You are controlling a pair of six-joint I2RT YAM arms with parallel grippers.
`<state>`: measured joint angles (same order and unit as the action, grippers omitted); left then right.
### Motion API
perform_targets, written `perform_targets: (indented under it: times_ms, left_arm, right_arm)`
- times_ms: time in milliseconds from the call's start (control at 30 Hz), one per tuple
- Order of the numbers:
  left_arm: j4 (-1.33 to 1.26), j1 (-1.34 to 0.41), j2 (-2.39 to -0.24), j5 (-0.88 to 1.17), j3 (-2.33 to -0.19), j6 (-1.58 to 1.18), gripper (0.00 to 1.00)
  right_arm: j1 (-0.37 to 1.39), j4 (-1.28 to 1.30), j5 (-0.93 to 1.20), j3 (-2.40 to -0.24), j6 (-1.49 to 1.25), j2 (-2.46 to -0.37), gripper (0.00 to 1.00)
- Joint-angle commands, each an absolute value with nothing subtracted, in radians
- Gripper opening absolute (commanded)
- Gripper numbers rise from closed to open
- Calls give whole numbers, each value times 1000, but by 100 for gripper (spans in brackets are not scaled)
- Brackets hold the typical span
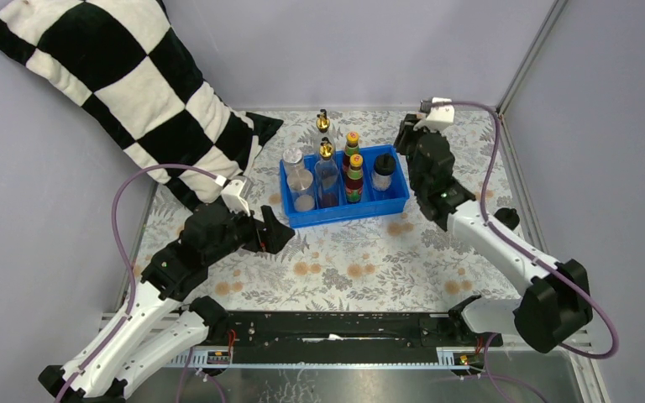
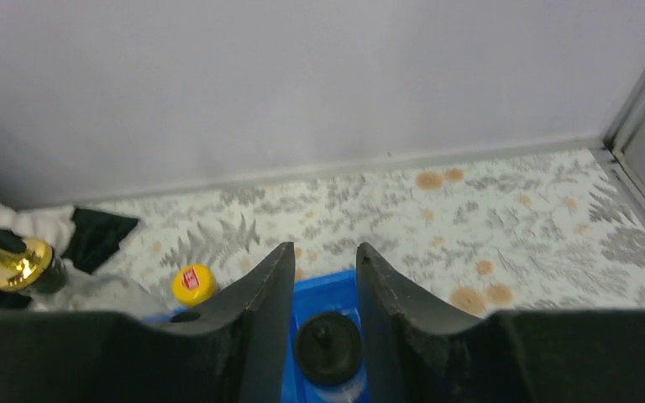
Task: Organize the condiment bottles
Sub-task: Place the bottle in the storage box, then adjust the bottle in the storage box.
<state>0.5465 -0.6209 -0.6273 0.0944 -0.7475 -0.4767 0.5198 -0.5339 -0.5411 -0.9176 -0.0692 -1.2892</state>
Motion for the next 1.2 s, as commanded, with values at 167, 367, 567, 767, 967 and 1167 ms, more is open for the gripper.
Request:
perform_targets:
  times_ms: [167,367,567,767,967,1167]
  left_arm:
    - [497,-638,-608,78,-739,-476,99]
    - [497,-644,-611,85,-738,-474,99]
    - [498,-654,-612,86,-739,-472,99]
    - [498,-664,-608,82,-740,-472,99]
    - [500,-668,-605,77,-740,-472,99]
    - [504,-674,-608,72,-742,-472,99]
  right_arm:
    - [524,491,-402,-1215,-211,-1386,61]
    - [499,392,-317,-1123,-232,-1450,59]
    - [499,195,-277,-1065,-225,-1519,54]
    - [498,49,-278,-1068,-203,-1620,53]
    - [493,-36,-319,-1094,-219,-1735,51]
    - [457,-139,-331,-1097,-235,-1777,49]
